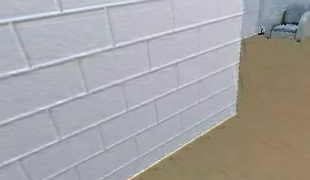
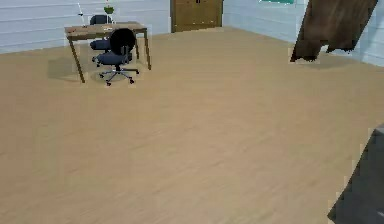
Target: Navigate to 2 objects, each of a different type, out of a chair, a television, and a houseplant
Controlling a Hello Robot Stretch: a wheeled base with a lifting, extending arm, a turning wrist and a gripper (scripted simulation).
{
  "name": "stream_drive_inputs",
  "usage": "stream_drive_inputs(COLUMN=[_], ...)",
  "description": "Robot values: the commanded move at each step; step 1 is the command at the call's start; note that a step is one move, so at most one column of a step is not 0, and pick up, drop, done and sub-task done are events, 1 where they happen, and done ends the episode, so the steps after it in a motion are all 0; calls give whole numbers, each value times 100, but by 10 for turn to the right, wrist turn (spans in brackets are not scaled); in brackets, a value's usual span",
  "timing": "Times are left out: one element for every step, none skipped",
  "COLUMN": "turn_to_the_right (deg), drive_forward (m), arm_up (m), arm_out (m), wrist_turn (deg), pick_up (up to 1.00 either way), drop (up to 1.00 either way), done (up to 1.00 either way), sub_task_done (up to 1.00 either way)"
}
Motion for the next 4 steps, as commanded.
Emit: stream_drive_inputs(turn_to_the_right=[-300,0,-450,-90], drive_forward=[0,45,0,0], arm_up=[0,0,0,0], arm_out=[0,0,0,0], wrist_turn=[0,0,0,0], pick_up=[0,0,0,0], drop=[0,0,0,0], done=[0,0,0,0], sub_task_done=[0,0,0,0])
